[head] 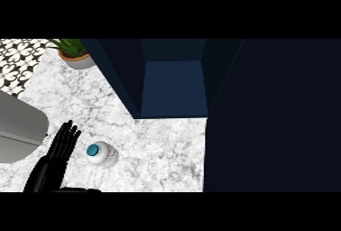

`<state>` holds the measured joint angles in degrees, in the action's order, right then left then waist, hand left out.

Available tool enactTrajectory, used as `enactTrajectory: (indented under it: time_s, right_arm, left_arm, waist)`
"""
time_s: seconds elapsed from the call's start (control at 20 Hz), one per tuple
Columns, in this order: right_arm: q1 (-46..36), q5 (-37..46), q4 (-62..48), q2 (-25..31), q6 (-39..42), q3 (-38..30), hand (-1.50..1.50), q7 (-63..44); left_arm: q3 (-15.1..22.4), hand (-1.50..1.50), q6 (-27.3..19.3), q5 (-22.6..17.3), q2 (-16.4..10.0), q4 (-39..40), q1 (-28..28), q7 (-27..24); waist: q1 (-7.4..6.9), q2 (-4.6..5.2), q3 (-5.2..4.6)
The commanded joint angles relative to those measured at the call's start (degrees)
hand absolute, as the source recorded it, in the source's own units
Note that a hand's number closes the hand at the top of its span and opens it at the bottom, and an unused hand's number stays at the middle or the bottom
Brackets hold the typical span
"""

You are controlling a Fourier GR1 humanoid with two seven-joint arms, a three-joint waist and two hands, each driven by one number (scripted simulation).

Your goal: Pick up the bottled water, place it into the cabinet and close the cabinet

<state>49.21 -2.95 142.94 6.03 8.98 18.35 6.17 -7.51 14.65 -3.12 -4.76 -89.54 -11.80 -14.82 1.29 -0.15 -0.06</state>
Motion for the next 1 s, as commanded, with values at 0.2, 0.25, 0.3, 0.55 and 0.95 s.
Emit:
enactTrajectory:
  time_s: [0.2, 0.25, 0.3, 0.55, 0.95]
  right_arm:
    - [5.5, 0.2, 8.3, 2.6, 0.9, 2.0, -1.5, -0.6]
    - [8.7, -2.0, 7.1, 3.6, 1.9, -1.6, -1.5, 3.1]
    - [5.6, -3.8, 6.7, 3.6, 1.7, -2.8, -1.5, 1.2]
    - [9.1, -0.7, 6.4, 2.9, 1.5, 0.8, -1.5, 4.0]
    - [9.7, -2.3, 6.7, 4.4, 2.5, -1.3, -1.5, 5.0]
  left_arm:
    - [-2.9, -1.5, -4.7, 3.7, 1.7, 21.3, 11.0, -10.5]
    - [-4.5, -1.5, -0.9, 2.0, -1.0, 22.4, 8.5, -14.4]
    - [-4.6, -1.5, -3.5, 4.1, 0.3, 27.5, 10.2, -18.0]
    - [-5.9, -1.5, 2.8, 1.8, -2.7, 37.6, 14.1, -21.5]
    - [-4.8, -1.5, 6.7, 4.0, -2.4, 54.3, 21.7, -30.4]
  waist:
    - [0.21, 0.15, -0.05]
    - [0.19, -0.01, 0.0]
    - [0.0, 0.2, -0.03]
    - [0.12, 0.13, -0.05]
    - [0.1, 0.27, -0.07]
